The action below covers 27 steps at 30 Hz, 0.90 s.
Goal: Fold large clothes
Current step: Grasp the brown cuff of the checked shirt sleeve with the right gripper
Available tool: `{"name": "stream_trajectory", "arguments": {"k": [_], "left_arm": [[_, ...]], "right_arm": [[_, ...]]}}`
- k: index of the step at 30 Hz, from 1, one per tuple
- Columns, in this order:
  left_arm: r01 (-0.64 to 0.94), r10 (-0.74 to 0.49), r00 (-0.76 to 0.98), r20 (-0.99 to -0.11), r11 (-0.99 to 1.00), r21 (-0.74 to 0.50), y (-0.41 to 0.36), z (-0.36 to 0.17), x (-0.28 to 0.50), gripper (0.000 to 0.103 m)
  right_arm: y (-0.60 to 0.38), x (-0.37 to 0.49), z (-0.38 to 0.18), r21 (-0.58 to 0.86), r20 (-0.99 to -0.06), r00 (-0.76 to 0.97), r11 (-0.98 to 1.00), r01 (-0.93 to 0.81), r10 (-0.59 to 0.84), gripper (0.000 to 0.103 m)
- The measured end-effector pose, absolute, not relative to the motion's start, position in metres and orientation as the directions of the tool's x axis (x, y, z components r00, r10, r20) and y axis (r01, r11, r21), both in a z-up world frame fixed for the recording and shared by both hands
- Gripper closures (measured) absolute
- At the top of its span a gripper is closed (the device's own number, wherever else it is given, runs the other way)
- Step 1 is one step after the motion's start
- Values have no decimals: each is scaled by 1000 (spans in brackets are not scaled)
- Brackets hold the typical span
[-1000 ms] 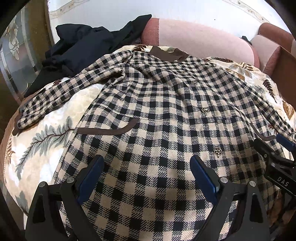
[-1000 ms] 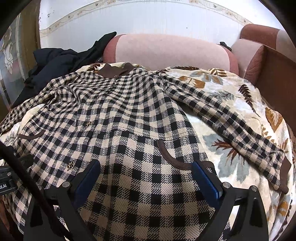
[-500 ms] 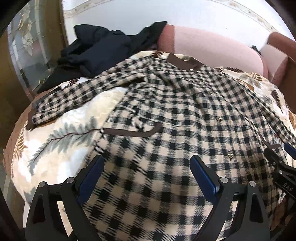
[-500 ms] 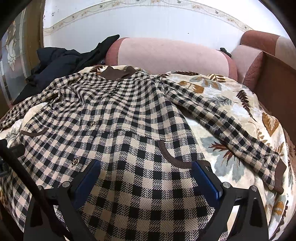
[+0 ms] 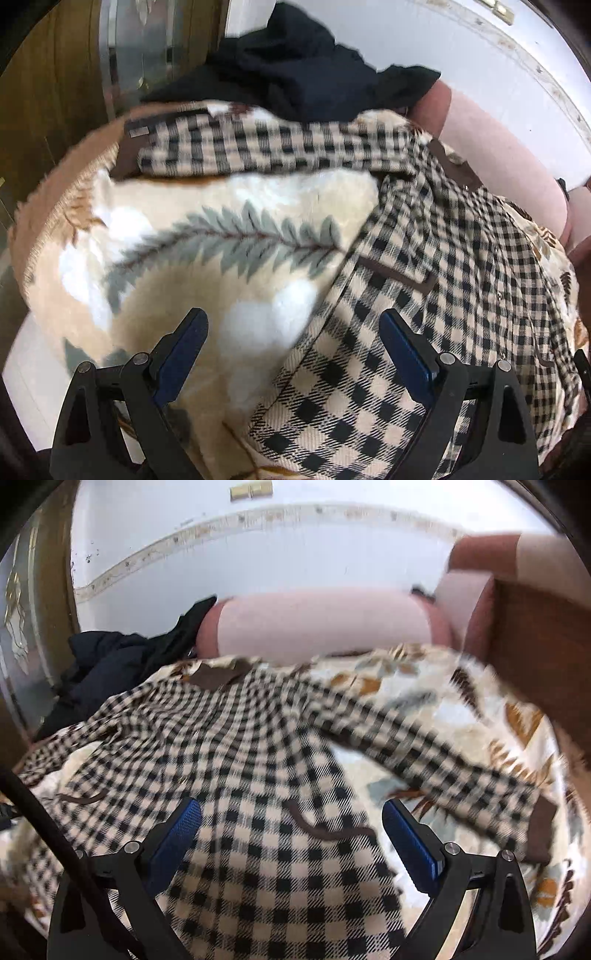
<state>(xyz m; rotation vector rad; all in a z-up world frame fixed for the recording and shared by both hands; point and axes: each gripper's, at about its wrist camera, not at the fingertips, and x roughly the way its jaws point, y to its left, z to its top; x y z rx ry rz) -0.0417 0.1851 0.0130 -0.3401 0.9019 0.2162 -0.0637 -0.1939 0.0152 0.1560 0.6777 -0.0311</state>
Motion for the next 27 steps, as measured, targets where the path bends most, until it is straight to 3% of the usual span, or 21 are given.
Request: {"name": "stream_trajectory", "arguments": {"k": [3, 5, 6, 7, 8, 11, 17, 18, 20, 21, 22, 27], "left_arm": [[-244, -90, 567, -819, 931, -272, 177, -1, -37, 18], [-176, -141, 524, -840, 947, -269, 163, -9, -35, 48], [-174, -56, 517, -854, 970, -169, 152, -8, -37, 60], [-165, 2, 511, -860, 982, -96, 145, -8, -38, 86], [-146, -14, 507, -862, 984, -101, 141, -7, -40, 91], [-155, -74, 524, -849, 971, -180, 147, 3, -51, 95], [-127, -106, 544, -832, 970, -207, 140, 16, -85, 95], [-122, -116, 543, -832, 969, -215, 137, 17, -92, 95], [-119, -126, 539, -833, 967, -223, 135, 16, -105, 96], [-122, -130, 537, -834, 966, -229, 135, 16, -110, 96], [-124, -131, 537, -833, 965, -232, 134, 15, -113, 96], [-138, -113, 547, -830, 965, -223, 140, 19, -143, 98]], "right_arm": [[-206, -62, 13, 154, -645, 764, 982, 111, 15, 3], [-216, -62, 9, 180, -660, 751, 974, 137, 16, 3], [-222, -62, 7, 198, -669, 743, 968, 152, 20, 3], [-230, -63, 5, 217, -678, 734, 961, 170, 23, 2], [-238, -64, 2, 237, -688, 725, 953, 189, 27, 2], [-255, -71, -10, 285, -724, 688, 931, 228, 53, 2], [-259, -97, -43, 314, -785, 608, 921, 230, 115, 3], [-256, -101, -48, 315, -795, 593, 924, 218, 131, 9], [-246, -106, -52, 272, -806, 580, 945, 183, 120, 40], [-242, -107, -50, 254, -807, 578, 954, 159, 118, 76], [-240, -109, -48, 277, -806, 572, 952, 133, 154, 90], [-249, -141, -42, 305, -801, 570, 944, 125, 183, 94]]}}
